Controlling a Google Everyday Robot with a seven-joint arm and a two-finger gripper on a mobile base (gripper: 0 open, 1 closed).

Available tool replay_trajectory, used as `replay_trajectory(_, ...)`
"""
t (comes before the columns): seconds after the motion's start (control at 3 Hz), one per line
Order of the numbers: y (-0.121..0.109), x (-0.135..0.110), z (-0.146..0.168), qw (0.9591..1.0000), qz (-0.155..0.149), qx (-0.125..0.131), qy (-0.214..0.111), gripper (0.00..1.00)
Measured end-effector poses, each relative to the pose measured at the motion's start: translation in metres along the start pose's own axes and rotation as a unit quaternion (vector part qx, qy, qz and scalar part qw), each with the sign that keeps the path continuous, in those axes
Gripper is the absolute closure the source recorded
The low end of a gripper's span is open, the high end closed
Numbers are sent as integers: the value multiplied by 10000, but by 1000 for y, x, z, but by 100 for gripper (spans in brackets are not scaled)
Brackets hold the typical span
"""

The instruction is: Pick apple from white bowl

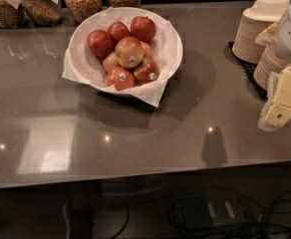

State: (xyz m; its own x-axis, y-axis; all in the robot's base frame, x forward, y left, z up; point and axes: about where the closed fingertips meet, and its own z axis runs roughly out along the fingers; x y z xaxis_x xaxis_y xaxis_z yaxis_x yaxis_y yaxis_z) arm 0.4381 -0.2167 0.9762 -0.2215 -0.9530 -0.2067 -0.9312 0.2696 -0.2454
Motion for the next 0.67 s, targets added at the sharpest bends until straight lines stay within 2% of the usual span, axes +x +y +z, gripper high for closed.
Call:
replay_trajectory(0.33,0,0,0,10000,0,1,-2,0)
replay_trajectory(0.67,-3,-6,1,9998,16,36,-178,0)
